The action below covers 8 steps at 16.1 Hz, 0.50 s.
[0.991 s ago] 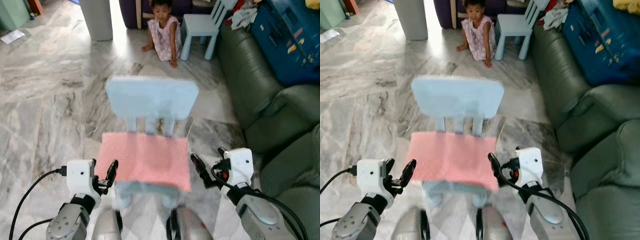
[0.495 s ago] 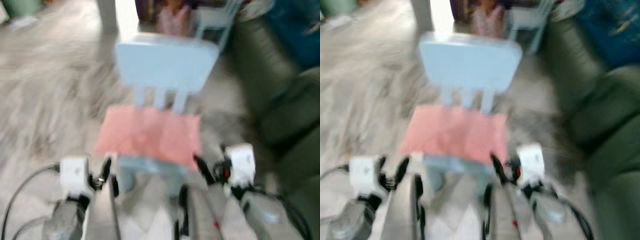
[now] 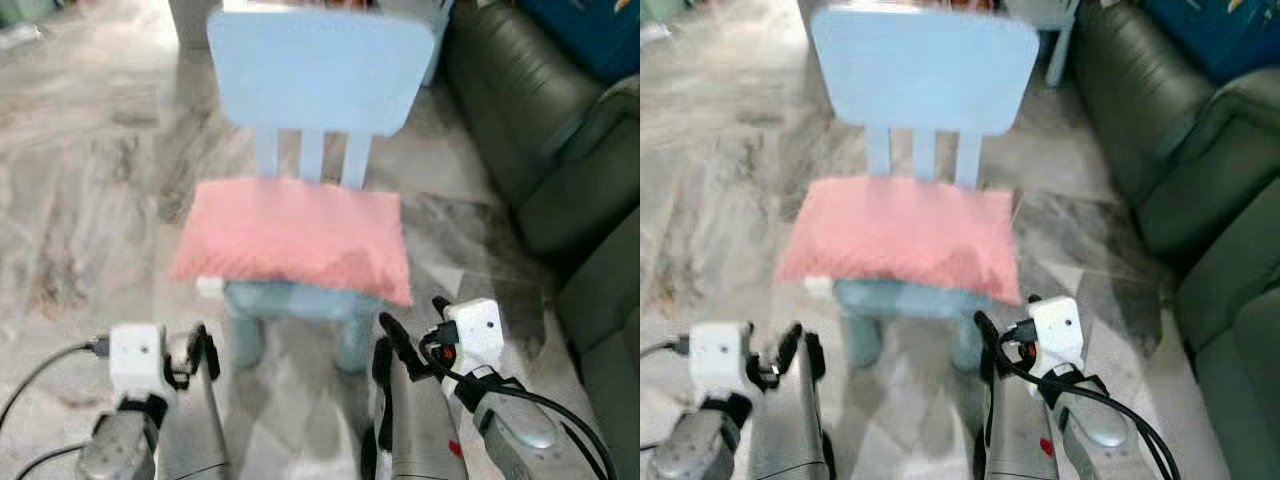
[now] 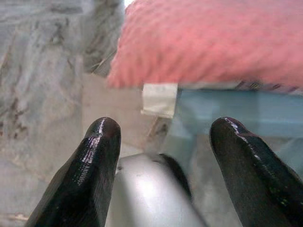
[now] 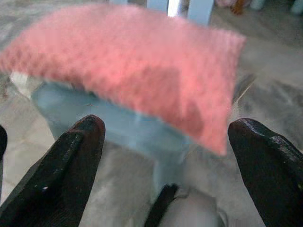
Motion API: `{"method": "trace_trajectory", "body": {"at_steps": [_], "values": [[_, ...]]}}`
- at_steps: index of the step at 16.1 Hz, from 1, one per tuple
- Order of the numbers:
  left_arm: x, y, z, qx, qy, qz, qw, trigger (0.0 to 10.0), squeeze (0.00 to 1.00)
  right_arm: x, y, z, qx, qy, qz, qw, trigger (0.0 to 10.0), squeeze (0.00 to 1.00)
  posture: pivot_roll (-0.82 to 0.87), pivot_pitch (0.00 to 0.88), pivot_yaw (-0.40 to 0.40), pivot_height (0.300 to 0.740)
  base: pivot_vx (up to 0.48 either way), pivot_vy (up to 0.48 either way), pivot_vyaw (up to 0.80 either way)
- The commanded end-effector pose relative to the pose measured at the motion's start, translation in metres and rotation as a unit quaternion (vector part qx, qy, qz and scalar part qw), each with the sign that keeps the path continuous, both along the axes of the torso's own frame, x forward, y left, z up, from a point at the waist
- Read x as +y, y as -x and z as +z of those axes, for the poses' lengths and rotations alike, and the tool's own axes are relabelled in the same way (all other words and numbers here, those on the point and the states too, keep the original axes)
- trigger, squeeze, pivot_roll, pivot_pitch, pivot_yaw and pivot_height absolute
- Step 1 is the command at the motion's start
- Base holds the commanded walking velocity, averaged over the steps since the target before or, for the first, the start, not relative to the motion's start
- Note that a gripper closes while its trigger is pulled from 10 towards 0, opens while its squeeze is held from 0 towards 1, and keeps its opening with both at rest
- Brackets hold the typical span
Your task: Move the pillow to the sofa
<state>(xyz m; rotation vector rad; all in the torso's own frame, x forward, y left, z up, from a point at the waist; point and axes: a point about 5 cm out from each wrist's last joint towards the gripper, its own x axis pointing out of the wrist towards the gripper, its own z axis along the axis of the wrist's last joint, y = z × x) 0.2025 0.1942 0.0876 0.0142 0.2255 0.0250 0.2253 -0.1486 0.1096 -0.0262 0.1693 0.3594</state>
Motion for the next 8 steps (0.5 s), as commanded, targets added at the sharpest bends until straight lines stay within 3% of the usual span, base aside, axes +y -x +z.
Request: {"method": "trace_trajectory", "body": {"at_steps": [1, 4, 7, 8], "values": [[0.001, 0.001, -0.001, 0.004, -0.007, 0.007, 1.0, 10.0, 0.0, -0.002, -0.001, 0.001, 0.0, 0.004, -0.004, 1.0, 10.0, 0.0, -0.06, 0.248, -0.06, 0.374, 0.0, 0.0, 0.0], [0.011, -0.009, 0.004, -0.012, -0.018, 0.023, 1.0, 10.0, 0.0, 0.0, -0.007, 0.004, -0.009, 0.002, 0.0, 1.0, 10.0, 0.0, -0.06, 0.248, -0.058, 0.34, 0.0, 0.0, 0.0], [0.029, -0.033, 0.023, -0.058, -0.03, 0.047, 0.997, 10.0, 0.0, 0.003, -0.021, 0.019, -0.04, 0.001, 0.019, 0.999, 10.0, 0.0, -0.07, 0.255, -0.058, 0.316, 0.0, 0.0, 0.0], [0.041, -0.044, 0.036, -0.086, -0.039, 0.07, 0.993, 10.0, 0.0, 0.002, -0.033, 0.033, -0.067, 0.007, 0.02, 0.998, 10.0, 0.0, -0.07, 0.256, -0.056, 0.316, 0.0, 0.0, 0.0]]}}
